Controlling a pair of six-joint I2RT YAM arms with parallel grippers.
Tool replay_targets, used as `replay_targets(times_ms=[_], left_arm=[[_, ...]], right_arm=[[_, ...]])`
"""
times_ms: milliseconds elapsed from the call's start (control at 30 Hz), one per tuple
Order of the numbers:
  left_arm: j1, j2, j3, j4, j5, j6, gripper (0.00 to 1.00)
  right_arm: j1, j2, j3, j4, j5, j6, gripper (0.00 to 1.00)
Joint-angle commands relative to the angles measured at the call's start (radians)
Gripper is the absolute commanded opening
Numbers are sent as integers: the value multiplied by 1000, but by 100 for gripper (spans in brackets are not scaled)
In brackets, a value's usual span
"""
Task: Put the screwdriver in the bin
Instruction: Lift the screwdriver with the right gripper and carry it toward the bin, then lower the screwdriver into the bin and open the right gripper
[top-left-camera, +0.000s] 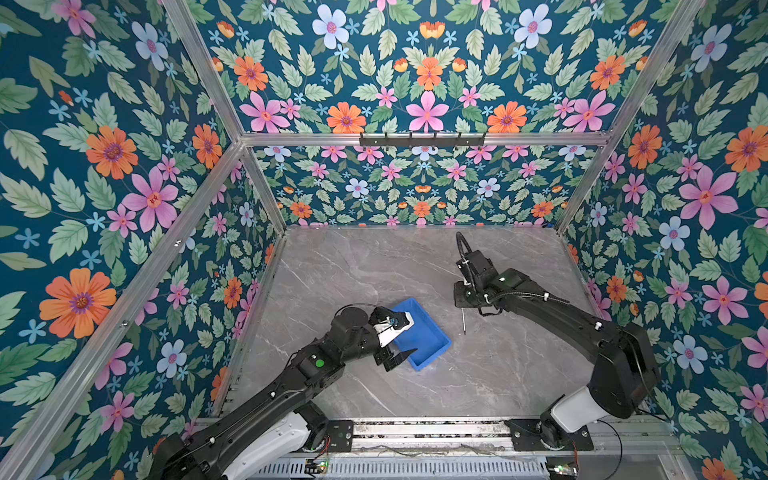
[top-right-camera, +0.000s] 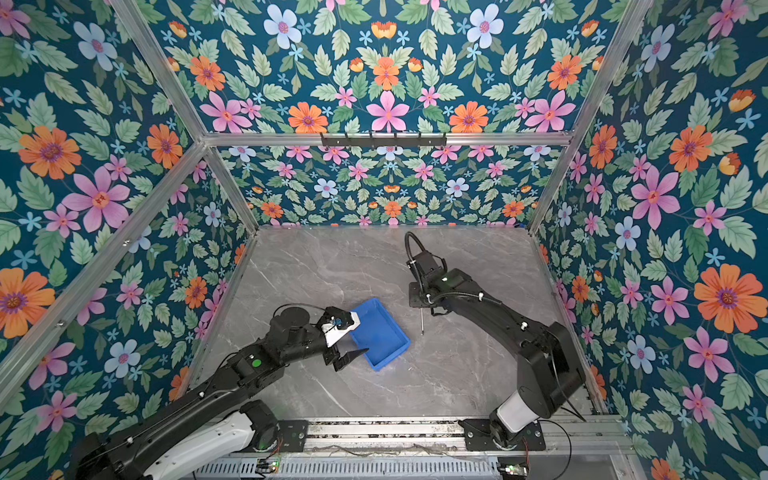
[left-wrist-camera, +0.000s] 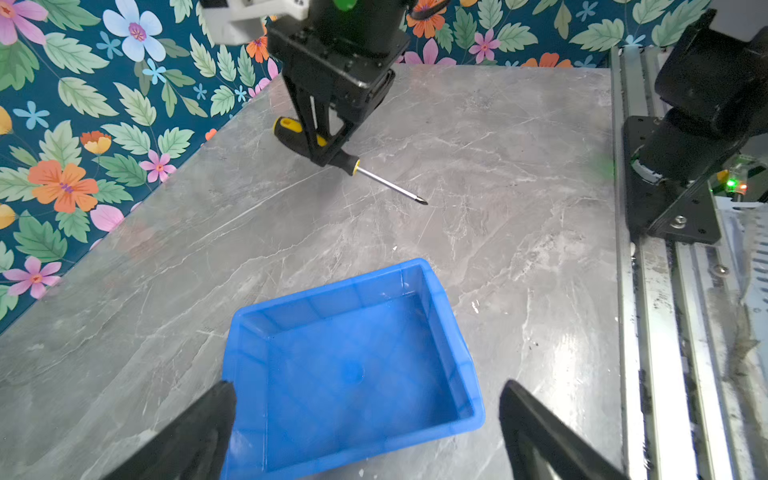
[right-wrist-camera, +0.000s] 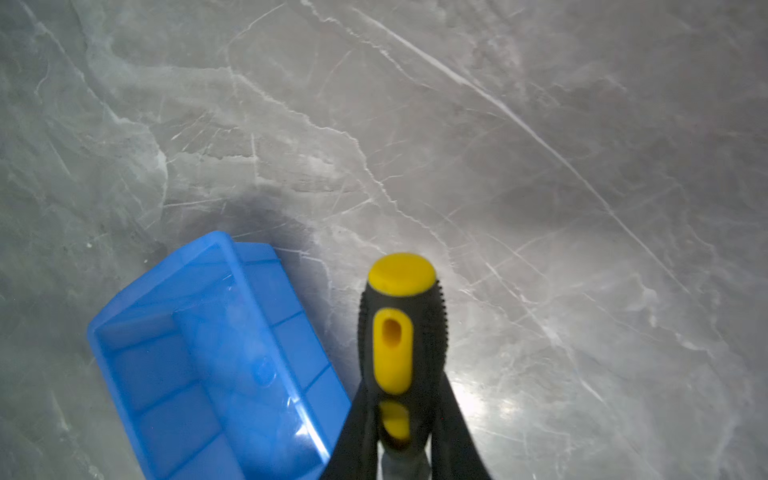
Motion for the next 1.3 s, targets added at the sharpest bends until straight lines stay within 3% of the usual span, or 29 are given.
replay_targets(times_ms=[0, 400, 833, 1267], left_arm=[[5, -49, -6, -96, -21, 11, 100], [8, -210, 9, -297, -98, 4, 100], [8, -247, -17, -302, -132, 17, 100], [8, -233, -20, -305, -131, 28, 100]], right_arm=[[52, 73, 65, 29, -18, -29, 0], [198, 321, 271, 14, -66, -99, 0], [228, 326, 145, 119, -74, -200, 0], [229, 360, 77, 138, -45, -177, 0]])
